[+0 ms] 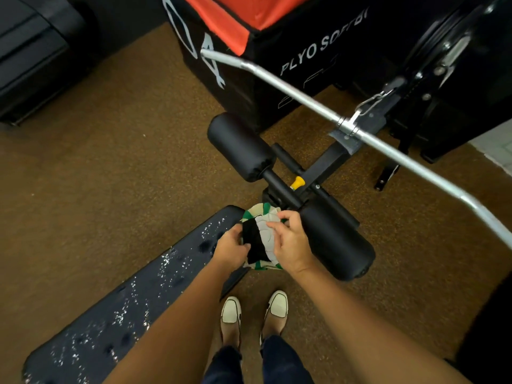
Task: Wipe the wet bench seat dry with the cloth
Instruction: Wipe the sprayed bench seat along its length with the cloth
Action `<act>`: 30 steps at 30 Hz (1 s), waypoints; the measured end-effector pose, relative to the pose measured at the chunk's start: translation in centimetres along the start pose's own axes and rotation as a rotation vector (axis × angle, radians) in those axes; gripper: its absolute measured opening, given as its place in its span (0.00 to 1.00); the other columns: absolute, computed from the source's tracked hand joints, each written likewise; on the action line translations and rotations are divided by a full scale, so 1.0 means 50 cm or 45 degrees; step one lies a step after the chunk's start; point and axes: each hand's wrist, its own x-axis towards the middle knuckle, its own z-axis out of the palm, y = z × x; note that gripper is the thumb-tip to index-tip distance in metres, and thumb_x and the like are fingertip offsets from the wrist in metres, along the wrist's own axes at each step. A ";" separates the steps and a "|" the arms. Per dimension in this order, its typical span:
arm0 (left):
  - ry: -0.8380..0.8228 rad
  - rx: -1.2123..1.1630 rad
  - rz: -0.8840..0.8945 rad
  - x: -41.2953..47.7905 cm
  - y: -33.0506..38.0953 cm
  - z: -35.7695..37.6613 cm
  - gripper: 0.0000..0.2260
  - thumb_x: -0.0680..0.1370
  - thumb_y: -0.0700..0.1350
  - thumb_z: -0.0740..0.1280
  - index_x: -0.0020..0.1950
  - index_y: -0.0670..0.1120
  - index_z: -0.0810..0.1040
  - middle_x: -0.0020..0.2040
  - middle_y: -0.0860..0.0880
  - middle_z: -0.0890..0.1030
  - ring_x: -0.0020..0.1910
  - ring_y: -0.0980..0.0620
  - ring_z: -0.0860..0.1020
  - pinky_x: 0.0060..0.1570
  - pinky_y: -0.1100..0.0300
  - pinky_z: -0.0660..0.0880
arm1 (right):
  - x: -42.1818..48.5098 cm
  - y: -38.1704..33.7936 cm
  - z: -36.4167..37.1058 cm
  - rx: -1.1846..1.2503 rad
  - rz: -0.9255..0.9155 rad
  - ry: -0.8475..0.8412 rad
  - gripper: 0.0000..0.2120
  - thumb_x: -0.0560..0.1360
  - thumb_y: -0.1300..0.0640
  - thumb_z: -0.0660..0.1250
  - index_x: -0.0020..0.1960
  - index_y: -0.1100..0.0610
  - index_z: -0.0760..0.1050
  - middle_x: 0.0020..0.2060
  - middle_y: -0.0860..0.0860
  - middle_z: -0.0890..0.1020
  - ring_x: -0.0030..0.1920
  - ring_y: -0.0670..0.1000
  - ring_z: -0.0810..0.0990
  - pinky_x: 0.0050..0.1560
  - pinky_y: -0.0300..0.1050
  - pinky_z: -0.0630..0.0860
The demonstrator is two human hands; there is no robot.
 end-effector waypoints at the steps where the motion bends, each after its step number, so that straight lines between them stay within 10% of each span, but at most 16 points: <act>1: 0.027 0.073 -0.012 -0.003 -0.011 -0.004 0.20 0.75 0.34 0.65 0.66 0.45 0.72 0.58 0.47 0.80 0.58 0.47 0.77 0.58 0.53 0.75 | -0.005 0.002 0.011 -0.031 0.009 -0.046 0.11 0.73 0.67 0.67 0.55 0.61 0.81 0.59 0.59 0.72 0.54 0.57 0.78 0.54 0.51 0.79; 8: 0.230 0.223 -0.095 -0.004 -0.087 -0.025 0.17 0.74 0.37 0.70 0.63 0.43 0.76 0.57 0.45 0.79 0.50 0.51 0.76 0.47 0.66 0.69 | -0.023 0.009 0.090 -0.156 0.112 -0.242 0.11 0.73 0.66 0.68 0.55 0.59 0.80 0.57 0.56 0.73 0.51 0.58 0.78 0.47 0.53 0.79; 22: 0.415 0.355 0.059 0.082 -0.231 -0.007 0.17 0.76 0.36 0.63 0.65 0.42 0.75 0.60 0.44 0.75 0.60 0.44 0.72 0.59 0.53 0.72 | -0.011 0.060 0.236 -0.584 0.087 -0.200 0.20 0.64 0.60 0.77 0.55 0.53 0.80 0.57 0.55 0.78 0.56 0.61 0.76 0.52 0.61 0.72; 30: 0.659 0.787 0.211 0.108 -0.325 -0.011 0.22 0.78 0.47 0.63 0.70 0.41 0.70 0.72 0.40 0.68 0.73 0.39 0.61 0.68 0.43 0.63 | -0.026 0.076 0.340 -0.695 0.237 -0.548 0.40 0.71 0.26 0.53 0.77 0.40 0.43 0.77 0.57 0.38 0.74 0.70 0.39 0.69 0.72 0.48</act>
